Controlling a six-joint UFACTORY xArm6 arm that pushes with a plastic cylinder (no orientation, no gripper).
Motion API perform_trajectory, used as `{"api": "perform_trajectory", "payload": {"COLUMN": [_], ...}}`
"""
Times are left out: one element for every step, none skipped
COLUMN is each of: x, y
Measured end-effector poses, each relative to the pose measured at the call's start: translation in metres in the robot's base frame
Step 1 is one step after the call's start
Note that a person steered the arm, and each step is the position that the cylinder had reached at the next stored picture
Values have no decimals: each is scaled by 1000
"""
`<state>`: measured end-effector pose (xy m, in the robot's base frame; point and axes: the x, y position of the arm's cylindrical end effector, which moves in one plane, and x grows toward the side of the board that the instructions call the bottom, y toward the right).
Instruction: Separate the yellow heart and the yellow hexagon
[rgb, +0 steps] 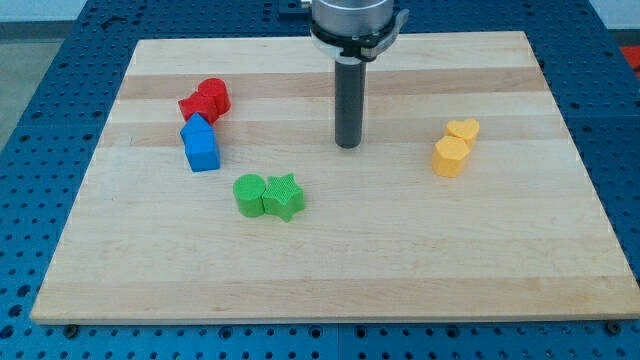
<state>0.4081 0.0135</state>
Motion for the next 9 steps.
{"api": "perform_trajectory", "payload": {"x": [1,-12,-33,-34,-22,7,38,62,62], "y": [-1,29,72,117,149,150,150,150,151]}}
